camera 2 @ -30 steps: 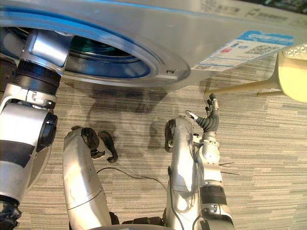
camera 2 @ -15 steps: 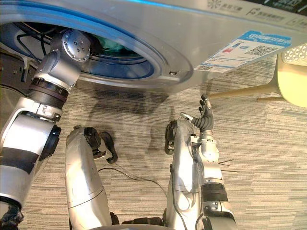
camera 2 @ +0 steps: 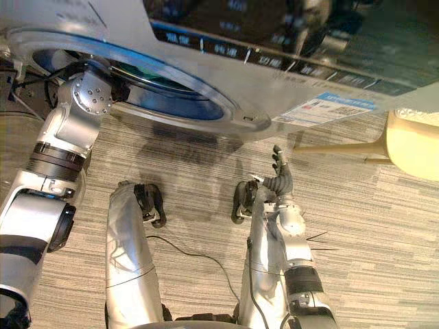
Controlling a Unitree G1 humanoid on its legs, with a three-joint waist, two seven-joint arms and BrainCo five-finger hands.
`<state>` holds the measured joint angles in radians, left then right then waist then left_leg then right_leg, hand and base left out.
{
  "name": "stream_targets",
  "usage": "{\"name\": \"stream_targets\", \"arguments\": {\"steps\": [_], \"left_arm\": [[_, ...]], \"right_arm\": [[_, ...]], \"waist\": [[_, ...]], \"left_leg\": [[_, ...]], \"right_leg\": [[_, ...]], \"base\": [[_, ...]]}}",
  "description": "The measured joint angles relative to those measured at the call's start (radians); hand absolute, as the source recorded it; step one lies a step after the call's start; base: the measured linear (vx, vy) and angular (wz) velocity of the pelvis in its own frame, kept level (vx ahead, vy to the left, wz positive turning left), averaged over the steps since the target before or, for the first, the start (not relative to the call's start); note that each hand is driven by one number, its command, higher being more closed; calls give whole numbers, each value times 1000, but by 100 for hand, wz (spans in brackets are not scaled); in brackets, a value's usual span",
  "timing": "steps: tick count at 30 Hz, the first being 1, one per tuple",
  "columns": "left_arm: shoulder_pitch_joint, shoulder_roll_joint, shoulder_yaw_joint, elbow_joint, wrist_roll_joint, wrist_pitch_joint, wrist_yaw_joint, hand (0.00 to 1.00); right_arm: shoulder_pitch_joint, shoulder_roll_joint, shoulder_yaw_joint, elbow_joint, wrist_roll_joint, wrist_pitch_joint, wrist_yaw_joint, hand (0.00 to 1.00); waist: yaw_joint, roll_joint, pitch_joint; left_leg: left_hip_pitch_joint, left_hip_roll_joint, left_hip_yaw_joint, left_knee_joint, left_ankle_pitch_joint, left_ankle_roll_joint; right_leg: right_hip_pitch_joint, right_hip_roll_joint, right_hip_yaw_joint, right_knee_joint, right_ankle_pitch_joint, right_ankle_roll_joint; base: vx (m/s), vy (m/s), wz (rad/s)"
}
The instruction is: Pick up the laundry basket with both hands and put the clothes into the washing machine.
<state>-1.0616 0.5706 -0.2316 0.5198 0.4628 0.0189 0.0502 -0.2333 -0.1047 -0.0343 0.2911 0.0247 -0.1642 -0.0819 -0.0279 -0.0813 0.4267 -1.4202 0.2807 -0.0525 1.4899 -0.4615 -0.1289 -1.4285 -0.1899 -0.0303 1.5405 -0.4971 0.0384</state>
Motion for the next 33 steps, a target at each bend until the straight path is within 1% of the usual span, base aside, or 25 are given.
{"name": "stream_targets", "arguments": {"steps": [2,3,5,8,9,10,11,12,13,15,16,17,18,20,21,23,24,26,27,28,29,30,31,32,33], "left_arm": [[15,-5,34,23,0,13,-16,0],[27,-8,71,39,0,31,-31,0],[34,-9,121,41,-2,44,-32,0],[41,-42,205,40,-42,36,12,0],[65,-80,267,14,-58,36,58,0],[83,-99,298,-13,-67,36,79,0],[128,-137,342,-69,-89,35,126,0],[192,-178,365,-134,-119,30,163,0],[224,-200,370,-170,-139,25,184,0],[409,-324,418,-292,-221,6,243,0],[457,-354,422,-310,-232,4,251,0],[554,-407,419,-329,-277,-12,260,0],[646,-454,408,-330,-338,-32,256,0],[754,-495,371,-329,-396,-44,250,0],[853,-508,326,-326,-433,-63,225,0],[941,-517,272,-309,-464,-78,192,0],[999,-522,224,-271,-494,-102,151,0],[1041,-533,199,-211,-501,-116,121,0],[1074,-547,197,-146,-502,-117,92,0],[1087,-554,199,-104,-502,-117,81,0],[1092,-558,201,-70,-500,-116,78,0],[1092,-562,204,2,-499,-114,73,0],[1098,-564,204,57,-480,-110,72,0],[1103,-565,205,79,-465,-111,70,0],[1110,-567,205,128,-437,-110,63,0]], "right_arm": [[0,-1,-1,0,0,8,0,0],[1,-1,0,1,0,18,0,0],[1,0,0,3,0,18,3,0],[3,0,3,3,0,14,13,0],[7,5,5,3,0,11,12,0],[9,11,5,3,0,9,11,0],[20,22,5,2,-1,0,6,0],[38,27,11,1,-2,-9,-2,0],[46,28,13,0,-6,-11,-5,0],[71,36,10,-1,-21,-13,-12,0],[78,39,9,-1,-26,-13,-12,0],[93,42,8,-1,-35,-12,-14,0],[111,44,4,-1,-40,-6,-18,0],[138,46,-7,3,-44,-1,-26,0],[160,48,-7,22,-44,11,-25,0],[193,48,-8,63,-44,19,-25,0],[226,46,-8,107,-42,26,-24,0],[250,49,-7,151,-41,37,-23,0],[270,52,-7,186,-32,47,-23,0],[277,53,-8,210,-30,53,-23,0],[281,54,-10,227,-30,56,-23,0],[287,57,-15,268,-24,60,-21,0],[301,65,-25,302,-17,62,-21,0],[310,70,-32,316,-14,63,-21,0],[326,79,-50,346,-11,63,-21,0]], "waist": [[-1,0,0],[-1,0,0],[3,0,0],[1,0,0],[-5,2,-1],[-10,3,-1],[-14,4,-2],[-12,5,-3],[-12,6,-3],[2,7,-5],[8,8,-5],[20,11,-8],[30,16,-25],[49,21,-41],[58,23,-46],[66,32,-79],[72,46,-103],[71,55,-128],[71,59,-161],[71,62,-180],[69,66,-188],[69,70,-200],[70,72,-228],[69,73,-243],[68,77,-275]], "left_leg": [[4,2,0,-2,0,0],[6,6,-1,-3,0,0],[7,14,-2,-3,0,0],[16,17,1,-7,0,0],[19,17,2,-12,1,-3],[20,18,2,-16,3,-5],[27,18,1,-29,7,-8],[40,18,0,-43,9,-13],[47,18,-2,-51,11,-16],[105,17,3,-99,22,-24],[123,17,4,-115,26,-27],[163,17,5,-154,38,-31],[198,14,7,-204,53,-33],[268,13,15,-279,73,-35],[368,9,27,-364,97,-38],[465,-3,34,-467,127,-43],[578,-10,47,-580,164,-41],[693,-19,71,-696,201,-40],[790,-22,102,-796,234,-34],[839,-23,120,-849,248,-31],[880,-24,131,-884,257,-29],[956,-27,155,-956,280,-24],[1017,-32,174,-1028,305,-21],[1045,-36,182,-1063,318,-20],[1098,-43,199,-1142,350,-17]], "right_leg": [[3,2,-1,-3,0,0],[6,6,-3,-7,1,-2],[9,13,-5,-11,3,-4],[13,15,-4,-13,4,-7],[14,15,-6,-16,5,-8],[16,16,-7,-19,5,-9],[22,17,-13,-28,6,-11],[34,17,-20,-38,6,-11],[43,17,-24,-44,6,-12],[95,16,-34,-76,3,-18],[114,16,-38,-87,2,-19],[155,15,-51,-119,2,-20],[196,14,-63,-160,4,-25],[267,12,-83,-226,12,-36],[367,11,-101,-299,20,-32],[469,11,-124,-390,41,-35],[585,11,-149,-495,71,-35],[695,13,-162,-599,100,-29],[778,16,-164,-690,131,-21],[823,18,-165,-739,147,-17],[859,19,-165,-773,158,-10],[928,26,-168,-844,184,-2],[982,31,-172,-914,209,6],[1007,32,-174,-948,222,9],[1054,37,-180,-1020,251,17]], "base": [[30,-31,-3],[23,-25,-6],[15,-24,-8],[19,-35,-4],[21,-44,-2],[25,-46,-3],[44,-64,-1],[34,-45,0],[65,-76,5],[77,-87,11],[71,-95,14],[62,-106,22],[61,-106,23],[92,-93,21],[115,-86,24],[160,-72,30],[208,-46,33],[189,12,18],[181,56,0],[176,66,-4],[160,77,-8],[153,73,-10],[179,91,-9],[144,73,-4],[144,75,-2]]}}
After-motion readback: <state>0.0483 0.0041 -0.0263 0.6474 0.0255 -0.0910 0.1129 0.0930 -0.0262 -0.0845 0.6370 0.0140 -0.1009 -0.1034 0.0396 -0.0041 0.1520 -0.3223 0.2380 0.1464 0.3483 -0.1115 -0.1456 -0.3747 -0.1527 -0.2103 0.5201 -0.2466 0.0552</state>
